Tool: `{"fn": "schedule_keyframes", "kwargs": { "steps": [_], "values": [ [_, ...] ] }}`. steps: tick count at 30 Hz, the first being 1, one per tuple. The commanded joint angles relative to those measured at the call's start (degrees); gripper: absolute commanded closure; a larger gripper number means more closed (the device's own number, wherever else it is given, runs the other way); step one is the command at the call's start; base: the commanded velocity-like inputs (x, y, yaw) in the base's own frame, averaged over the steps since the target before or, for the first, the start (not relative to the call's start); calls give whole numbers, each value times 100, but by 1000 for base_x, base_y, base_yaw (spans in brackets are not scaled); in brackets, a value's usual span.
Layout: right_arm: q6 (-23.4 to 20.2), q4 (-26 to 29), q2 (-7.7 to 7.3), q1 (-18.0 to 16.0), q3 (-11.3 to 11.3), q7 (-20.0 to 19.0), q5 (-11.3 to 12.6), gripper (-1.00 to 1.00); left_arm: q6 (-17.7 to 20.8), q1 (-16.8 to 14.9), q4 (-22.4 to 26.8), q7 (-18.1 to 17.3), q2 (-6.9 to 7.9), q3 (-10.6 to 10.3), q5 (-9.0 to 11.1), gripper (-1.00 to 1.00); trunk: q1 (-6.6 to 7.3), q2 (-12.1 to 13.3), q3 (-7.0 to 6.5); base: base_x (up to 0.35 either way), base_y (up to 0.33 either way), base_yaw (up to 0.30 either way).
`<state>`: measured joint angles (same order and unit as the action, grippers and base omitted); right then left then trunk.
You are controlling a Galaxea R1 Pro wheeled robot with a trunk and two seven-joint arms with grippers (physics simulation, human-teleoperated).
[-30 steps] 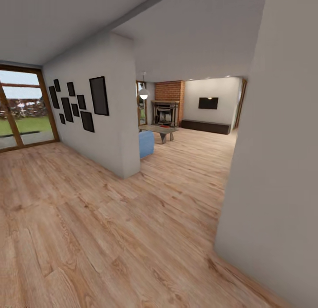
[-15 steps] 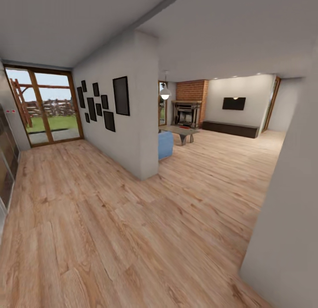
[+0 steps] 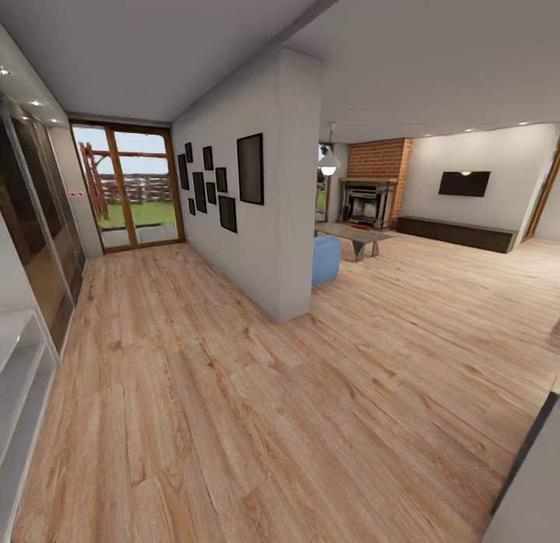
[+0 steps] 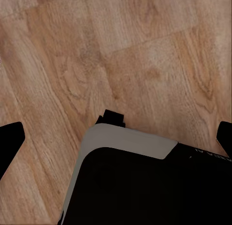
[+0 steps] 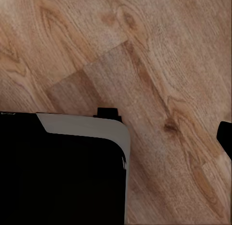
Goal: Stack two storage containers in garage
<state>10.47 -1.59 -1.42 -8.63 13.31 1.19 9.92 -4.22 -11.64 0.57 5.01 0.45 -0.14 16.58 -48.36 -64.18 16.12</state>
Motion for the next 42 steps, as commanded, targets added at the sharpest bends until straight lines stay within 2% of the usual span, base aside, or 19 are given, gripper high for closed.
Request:
{"fn": "schedule_keyframes", "kwargs": {
  "steps": [1,34,35,42],
  "values": [
    [31,-17,-1,-7,52,0,54,-100,-17,-5,-5,9,-1,-4,21,-100,-4,-4,7,325,0,149],
    [31,-17,-18,-7,68,-5,37,-100,-26,-5,-5,9,-2,-4,21,-100,-4,-4,7,325,0,9],
    [24,-17,-9,-7,123,-5,4,-100,-26,-5,-5,9,-3,-4,21,-100,-4,-4,7,325,0,0],
    [25,-17,-7,-7,137,-5,-7,-100,-26,-5,-5,9,-7,-4,21,-100,-4,-4,7,325,0,0]
  ]
}}
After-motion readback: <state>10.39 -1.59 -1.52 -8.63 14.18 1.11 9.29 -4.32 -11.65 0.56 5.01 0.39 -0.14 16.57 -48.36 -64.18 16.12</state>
